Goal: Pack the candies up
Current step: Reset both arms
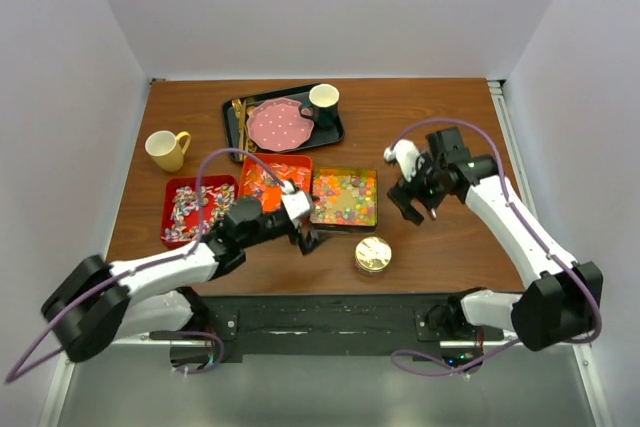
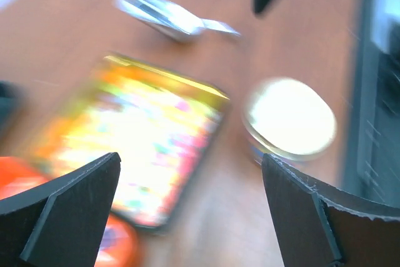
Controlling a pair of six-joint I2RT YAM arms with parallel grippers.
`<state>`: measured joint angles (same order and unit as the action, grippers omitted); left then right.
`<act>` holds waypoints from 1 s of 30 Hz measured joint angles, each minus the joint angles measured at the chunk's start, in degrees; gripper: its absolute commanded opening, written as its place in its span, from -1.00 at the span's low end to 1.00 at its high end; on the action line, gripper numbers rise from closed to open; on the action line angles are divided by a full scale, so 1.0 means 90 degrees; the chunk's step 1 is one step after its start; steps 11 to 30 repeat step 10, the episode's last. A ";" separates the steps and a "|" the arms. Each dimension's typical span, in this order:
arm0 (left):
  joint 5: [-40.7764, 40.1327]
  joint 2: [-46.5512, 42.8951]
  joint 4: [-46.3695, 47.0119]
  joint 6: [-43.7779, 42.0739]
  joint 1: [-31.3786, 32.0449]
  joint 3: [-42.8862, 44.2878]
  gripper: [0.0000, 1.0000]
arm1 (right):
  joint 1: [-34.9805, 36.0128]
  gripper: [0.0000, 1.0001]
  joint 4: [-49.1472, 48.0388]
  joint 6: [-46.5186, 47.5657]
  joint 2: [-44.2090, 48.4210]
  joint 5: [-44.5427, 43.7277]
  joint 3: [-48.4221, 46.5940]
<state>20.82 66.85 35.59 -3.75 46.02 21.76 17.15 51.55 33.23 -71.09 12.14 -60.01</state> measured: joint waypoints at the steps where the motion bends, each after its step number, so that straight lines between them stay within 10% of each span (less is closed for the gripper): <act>1: -0.0214 -0.0260 -0.0333 -0.0017 -0.0129 0.0214 1.00 | -0.0022 0.98 -0.0097 -0.0342 -0.0126 -0.0209 -0.0253; 9: -0.1984 -0.1163 -0.2035 0.0015 -0.1035 0.0935 1.00 | -0.0041 0.97 -0.1103 -0.2283 -0.0124 -0.1972 -0.0792; 30: -0.2030 -0.1173 -0.2200 0.0104 -0.1326 0.0967 1.00 | -0.0049 0.98 -0.1158 -0.2365 -0.0027 -0.2101 -0.0743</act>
